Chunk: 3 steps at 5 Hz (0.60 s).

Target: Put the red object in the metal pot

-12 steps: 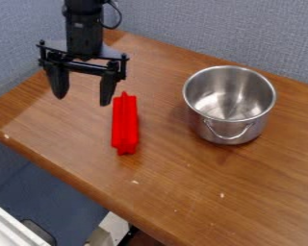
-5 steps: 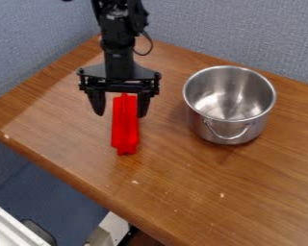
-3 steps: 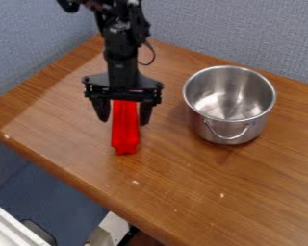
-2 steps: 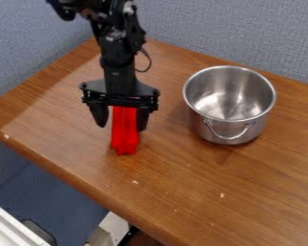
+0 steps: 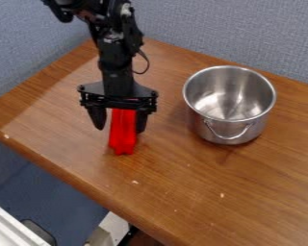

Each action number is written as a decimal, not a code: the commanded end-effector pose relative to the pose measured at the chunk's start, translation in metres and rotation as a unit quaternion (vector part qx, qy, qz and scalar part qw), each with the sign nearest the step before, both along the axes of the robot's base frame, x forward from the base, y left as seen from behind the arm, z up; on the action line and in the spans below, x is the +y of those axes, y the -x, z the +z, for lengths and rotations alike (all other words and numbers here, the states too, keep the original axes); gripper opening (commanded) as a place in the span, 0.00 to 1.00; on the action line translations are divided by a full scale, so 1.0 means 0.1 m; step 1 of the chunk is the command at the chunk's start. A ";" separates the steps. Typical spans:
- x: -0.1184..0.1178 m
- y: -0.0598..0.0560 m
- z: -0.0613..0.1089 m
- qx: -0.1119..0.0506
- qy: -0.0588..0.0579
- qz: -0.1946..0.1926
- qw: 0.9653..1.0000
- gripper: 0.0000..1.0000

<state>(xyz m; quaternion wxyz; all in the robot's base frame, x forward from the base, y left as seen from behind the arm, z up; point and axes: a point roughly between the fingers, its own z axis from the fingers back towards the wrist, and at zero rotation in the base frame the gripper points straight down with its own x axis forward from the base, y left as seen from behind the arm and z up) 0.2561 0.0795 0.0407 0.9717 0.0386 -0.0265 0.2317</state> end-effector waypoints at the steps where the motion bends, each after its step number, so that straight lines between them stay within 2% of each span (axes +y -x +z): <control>1: -0.01 -0.07 0.08 -0.013 -0.003 0.010 1.000 1.00; 2: -0.02 -0.09 0.08 -0.011 -0.001 0.022 1.000 1.00; 3: -0.14 -0.09 0.02 -0.010 0.000 -0.009 1.000 1.00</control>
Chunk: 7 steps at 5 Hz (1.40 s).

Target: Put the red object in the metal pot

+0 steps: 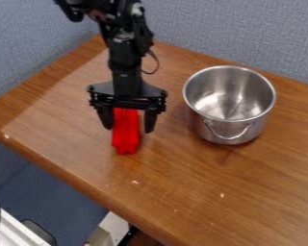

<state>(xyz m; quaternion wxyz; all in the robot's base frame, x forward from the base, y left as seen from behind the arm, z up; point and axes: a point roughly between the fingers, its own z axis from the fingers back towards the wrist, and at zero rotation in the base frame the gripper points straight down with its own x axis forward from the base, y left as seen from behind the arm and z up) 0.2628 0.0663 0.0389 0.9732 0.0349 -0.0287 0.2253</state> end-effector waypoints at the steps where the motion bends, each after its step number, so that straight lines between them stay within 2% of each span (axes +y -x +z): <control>1: -0.11 -0.01 -0.03 -0.005 -0.002 -0.032 0.999 1.00; 4: -0.33 0.02 0.00 -0.007 0.001 -0.069 0.998 1.00; 5: -0.38 -0.01 0.03 -0.006 0.000 -0.077 0.997 0.00; 6: -0.43 -0.02 0.08 -0.004 -0.006 -0.084 0.996 0.00; 7: -0.42 -0.02 0.05 -0.002 -0.009 -0.069 0.998 0.00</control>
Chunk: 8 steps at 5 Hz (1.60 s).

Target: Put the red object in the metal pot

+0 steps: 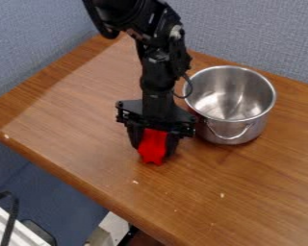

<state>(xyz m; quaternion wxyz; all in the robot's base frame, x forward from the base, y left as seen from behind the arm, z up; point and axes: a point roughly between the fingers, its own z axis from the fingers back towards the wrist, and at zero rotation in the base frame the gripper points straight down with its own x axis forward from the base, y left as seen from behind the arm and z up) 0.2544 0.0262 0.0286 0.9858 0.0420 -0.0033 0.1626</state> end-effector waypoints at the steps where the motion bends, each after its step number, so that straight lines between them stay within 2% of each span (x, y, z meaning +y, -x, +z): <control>1: -0.02 -0.10 0.12 -0.031 -0.007 0.008 0.999 0.00; 2: -0.08 -0.09 0.14 -0.030 -0.009 0.003 1.000 0.00; 3: -0.08 0.03 0.14 -0.032 -0.007 -0.012 0.999 0.00; 4: -0.03 0.03 0.19 -0.046 -0.003 -0.007 0.999 0.00; 6: 0.07 0.01 0.21 -0.063 0.002 -0.003 0.998 0.00; 7: 0.14 0.05 0.42 -0.071 -0.001 0.009 0.997 0.00; 8: 0.21 0.05 0.82 -0.090 0.000 0.031 0.995 0.00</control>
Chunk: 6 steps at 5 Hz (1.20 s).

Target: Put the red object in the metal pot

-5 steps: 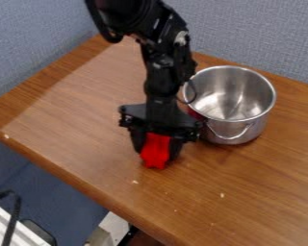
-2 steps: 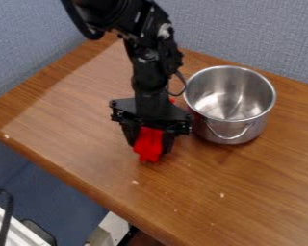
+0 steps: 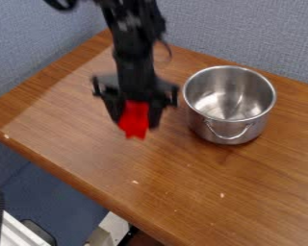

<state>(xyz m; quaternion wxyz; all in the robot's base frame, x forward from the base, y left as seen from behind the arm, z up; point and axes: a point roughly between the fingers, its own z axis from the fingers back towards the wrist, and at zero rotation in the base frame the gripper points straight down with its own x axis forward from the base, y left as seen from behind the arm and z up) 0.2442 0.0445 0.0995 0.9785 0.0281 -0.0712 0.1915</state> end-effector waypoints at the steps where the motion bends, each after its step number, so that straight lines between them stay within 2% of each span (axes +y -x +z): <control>1: 0.03 -0.21 0.59 -0.054 0.013 -0.012 0.998 0.00; 2: -0.08 -0.47 0.92 -0.069 0.020 -0.081 0.994 0.00; 3: -0.56 -0.64 1.05 -0.078 0.035 -0.148 0.985 0.00; 4: -0.96 -0.71 0.94 -0.075 0.032 -0.186 0.979 0.00; 5: -1.17 -0.79 0.71 -0.066 0.036 -0.223 0.972 0.00; 6: -1.24 -0.84 0.44 -0.048 0.031 -0.251 0.966 0.00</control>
